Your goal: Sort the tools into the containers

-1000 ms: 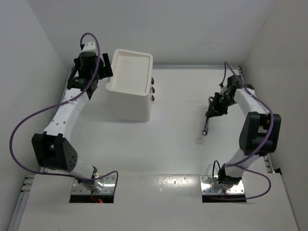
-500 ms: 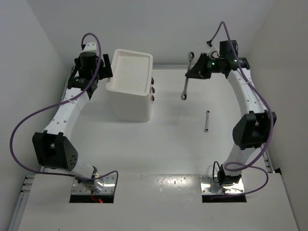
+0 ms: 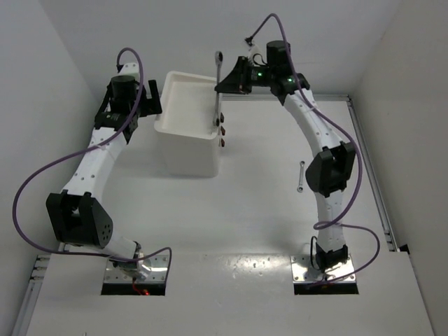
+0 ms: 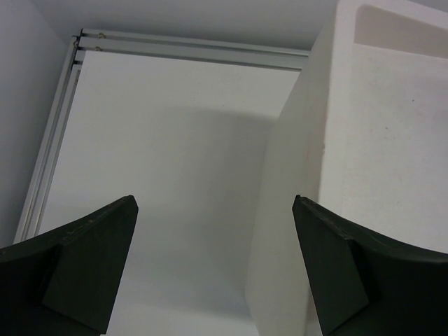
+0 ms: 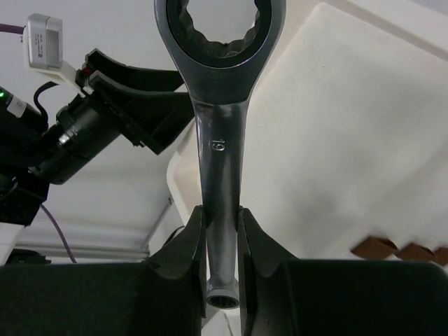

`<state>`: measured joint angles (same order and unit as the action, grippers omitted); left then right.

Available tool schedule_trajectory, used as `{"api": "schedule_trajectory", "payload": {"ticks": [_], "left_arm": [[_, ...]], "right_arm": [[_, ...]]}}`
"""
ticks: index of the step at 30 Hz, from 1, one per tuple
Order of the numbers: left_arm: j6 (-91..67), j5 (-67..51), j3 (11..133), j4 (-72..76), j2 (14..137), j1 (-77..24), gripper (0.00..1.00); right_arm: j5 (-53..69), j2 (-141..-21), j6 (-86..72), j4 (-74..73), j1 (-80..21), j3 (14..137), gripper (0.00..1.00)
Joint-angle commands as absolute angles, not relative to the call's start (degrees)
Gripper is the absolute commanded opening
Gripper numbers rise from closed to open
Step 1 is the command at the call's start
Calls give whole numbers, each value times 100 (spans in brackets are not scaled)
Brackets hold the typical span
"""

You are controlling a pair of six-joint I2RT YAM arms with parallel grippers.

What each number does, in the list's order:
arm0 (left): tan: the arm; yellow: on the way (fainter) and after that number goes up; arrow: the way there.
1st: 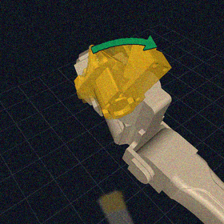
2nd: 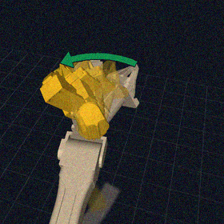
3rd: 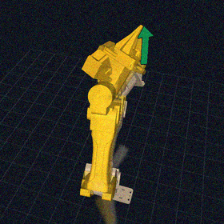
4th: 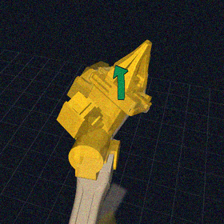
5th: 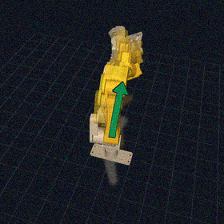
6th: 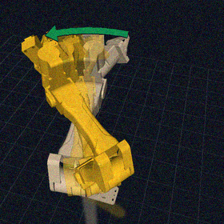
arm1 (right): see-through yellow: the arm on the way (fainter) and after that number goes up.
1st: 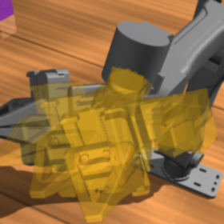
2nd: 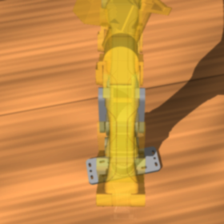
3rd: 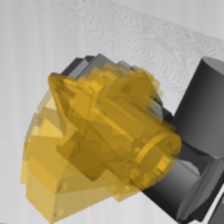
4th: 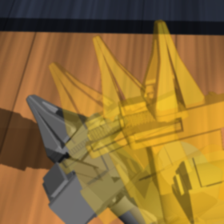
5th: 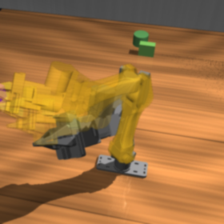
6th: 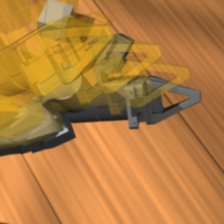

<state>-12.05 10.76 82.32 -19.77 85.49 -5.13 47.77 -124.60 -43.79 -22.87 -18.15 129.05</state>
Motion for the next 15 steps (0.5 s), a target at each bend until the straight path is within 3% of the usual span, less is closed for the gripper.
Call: {"api": "schedule_trajectory", "payload": {"ticks": [1, 15], "left_arm": [[-1151, 870, 8350, -1995, 8481, -475, 100], [-1143, 1063, 8174, -1995, 8376, -475, 100]], "right_arm": [[5106, -12585, -5070, -1038, -1968, 13420, 0], [5238, -13263, -5107, -721, -2539, 13632, 0]]}}
